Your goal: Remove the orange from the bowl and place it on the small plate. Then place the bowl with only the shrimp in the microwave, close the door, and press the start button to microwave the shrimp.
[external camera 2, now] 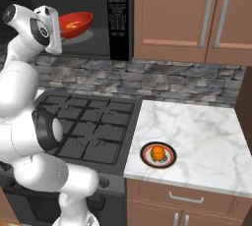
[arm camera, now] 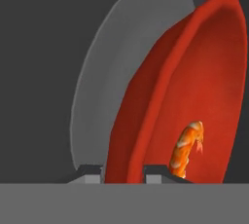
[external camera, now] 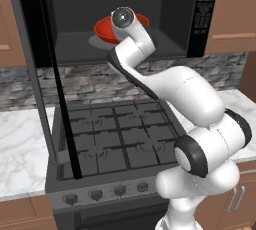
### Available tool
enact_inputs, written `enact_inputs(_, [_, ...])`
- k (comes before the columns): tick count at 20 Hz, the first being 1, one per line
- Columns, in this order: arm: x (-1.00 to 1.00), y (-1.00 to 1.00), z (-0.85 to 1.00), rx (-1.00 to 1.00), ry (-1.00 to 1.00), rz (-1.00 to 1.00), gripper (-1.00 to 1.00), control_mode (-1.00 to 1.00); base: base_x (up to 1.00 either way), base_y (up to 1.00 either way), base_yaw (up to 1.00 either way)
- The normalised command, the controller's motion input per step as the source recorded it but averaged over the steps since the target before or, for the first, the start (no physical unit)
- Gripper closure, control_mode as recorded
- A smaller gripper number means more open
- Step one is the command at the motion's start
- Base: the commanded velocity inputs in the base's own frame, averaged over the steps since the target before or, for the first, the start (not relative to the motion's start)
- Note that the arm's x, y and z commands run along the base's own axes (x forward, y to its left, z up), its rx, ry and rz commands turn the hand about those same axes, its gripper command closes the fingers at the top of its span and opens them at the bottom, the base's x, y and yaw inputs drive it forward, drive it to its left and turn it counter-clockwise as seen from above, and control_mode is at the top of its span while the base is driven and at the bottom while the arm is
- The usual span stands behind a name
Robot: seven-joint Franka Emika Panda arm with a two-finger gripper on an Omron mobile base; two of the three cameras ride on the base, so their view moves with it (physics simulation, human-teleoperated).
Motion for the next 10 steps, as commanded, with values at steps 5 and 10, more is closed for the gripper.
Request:
enact_inputs(5, [0.13,0.0,-0.08,0.0,0.0,0.0,-1.0,-1.0,0.0,0.0,0.0])
enact_inputs(10, [-0.1,0.01,-0.01,0.0,-0.08,0.0,-1.0,-1.0,0.0,0.0,0.0])
